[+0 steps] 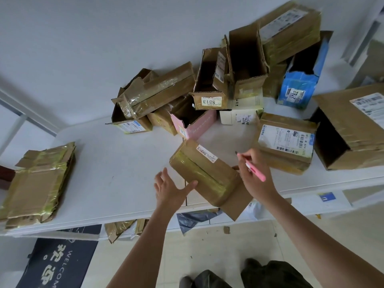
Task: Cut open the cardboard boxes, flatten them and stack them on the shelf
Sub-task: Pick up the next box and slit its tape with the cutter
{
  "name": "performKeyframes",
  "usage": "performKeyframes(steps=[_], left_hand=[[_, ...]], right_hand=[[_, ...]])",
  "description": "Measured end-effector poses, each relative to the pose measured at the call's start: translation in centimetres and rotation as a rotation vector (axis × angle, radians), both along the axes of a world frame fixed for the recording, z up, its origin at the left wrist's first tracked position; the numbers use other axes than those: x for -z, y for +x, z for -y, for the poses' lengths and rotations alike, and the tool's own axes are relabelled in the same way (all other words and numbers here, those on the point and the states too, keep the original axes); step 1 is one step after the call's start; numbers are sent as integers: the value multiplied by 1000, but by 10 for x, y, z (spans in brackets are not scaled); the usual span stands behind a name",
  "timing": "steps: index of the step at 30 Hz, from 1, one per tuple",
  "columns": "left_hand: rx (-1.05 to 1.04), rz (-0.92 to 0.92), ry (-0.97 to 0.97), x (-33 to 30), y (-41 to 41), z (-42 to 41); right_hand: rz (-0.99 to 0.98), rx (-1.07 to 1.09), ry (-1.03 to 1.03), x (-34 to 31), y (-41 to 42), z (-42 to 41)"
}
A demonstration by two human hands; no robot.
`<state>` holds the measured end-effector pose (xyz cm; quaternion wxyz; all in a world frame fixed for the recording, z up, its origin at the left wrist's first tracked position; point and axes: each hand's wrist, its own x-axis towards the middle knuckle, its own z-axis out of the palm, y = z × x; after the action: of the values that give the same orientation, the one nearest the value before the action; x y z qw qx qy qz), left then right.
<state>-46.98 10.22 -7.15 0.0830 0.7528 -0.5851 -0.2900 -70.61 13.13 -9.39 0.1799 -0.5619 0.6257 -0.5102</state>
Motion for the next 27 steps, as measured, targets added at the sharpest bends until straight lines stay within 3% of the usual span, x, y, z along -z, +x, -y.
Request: performKeyframes(steps=[2, 6, 13, 20, 27], left_hand=[[-68, -158, 43, 0, -7, 3], [-234, -227, 27, -13, -31, -2], [-137, 149, -29, -18, -60, -15], [-10, 347, -66, -19, -68, -16], [-116, 186, 215, -21, -60, -6]], right_hand=[[49, -13, 5, 1, 14, -10], [124, -92, 31, 6, 38, -31], [294, -76, 91, 2, 26, -37], [321, -120, 107, 1, 21, -38], [337, -114, 90, -1, 18, -43]])
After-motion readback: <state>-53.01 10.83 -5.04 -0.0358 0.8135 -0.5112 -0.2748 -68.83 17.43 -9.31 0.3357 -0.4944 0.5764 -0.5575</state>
